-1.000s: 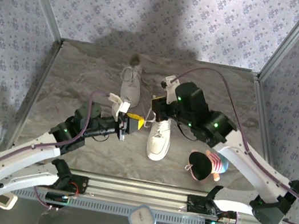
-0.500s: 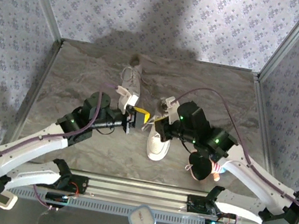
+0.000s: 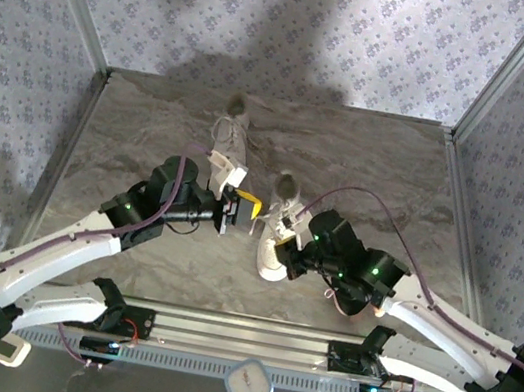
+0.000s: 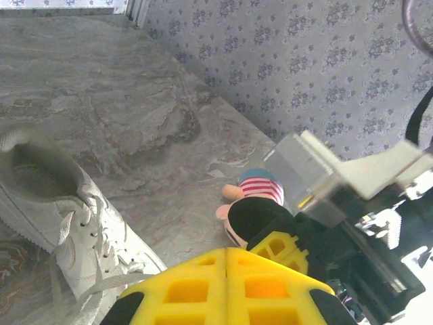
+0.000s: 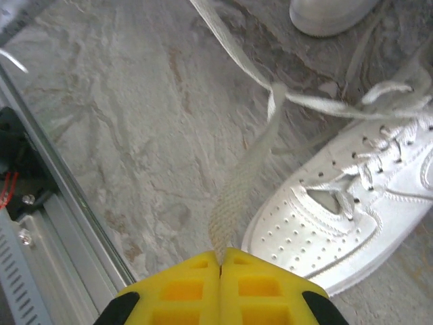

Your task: Tie the shoes

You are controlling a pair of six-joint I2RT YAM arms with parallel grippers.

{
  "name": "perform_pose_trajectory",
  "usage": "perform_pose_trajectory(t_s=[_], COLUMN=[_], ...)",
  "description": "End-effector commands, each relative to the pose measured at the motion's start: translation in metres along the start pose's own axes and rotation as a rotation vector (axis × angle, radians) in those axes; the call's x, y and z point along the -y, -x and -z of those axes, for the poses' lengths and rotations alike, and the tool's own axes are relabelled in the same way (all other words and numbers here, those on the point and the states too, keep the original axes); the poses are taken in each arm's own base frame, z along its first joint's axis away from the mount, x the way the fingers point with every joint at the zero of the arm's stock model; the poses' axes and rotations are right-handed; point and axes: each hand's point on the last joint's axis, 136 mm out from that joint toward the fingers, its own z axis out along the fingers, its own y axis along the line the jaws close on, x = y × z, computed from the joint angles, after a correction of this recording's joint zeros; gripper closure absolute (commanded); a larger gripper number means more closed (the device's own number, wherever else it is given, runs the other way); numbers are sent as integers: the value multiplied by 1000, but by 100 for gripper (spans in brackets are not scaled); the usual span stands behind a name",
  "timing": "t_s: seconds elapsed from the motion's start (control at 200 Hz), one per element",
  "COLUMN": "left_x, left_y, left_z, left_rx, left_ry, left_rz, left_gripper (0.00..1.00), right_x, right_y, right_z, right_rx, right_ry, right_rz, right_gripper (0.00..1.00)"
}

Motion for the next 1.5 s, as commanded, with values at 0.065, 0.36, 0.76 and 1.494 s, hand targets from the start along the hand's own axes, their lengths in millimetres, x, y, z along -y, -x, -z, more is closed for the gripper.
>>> perform_pose_trajectory(t_s=[0.065, 0.36, 0.76, 1.494], left_x=[14, 19, 30, 48], left_y=[16, 18, 12, 9], left_z=[3, 4, 5, 4], left_rx=[11, -1, -30, -70], left_ry=[-48, -65, -135, -238], left_rz=[-41, -51, -80, -112], left_gripper=[100, 100, 100, 100], right_x=[11, 25, 1, -12], right_y=[-5, 58, 89, 120], right_z=[-5, 24, 31, -27], right_rx=[20, 319, 529, 455], right_ry=[-75, -227, 173, 456], right_rz=[28, 180, 271, 362], right_gripper=[64, 0, 13, 21])
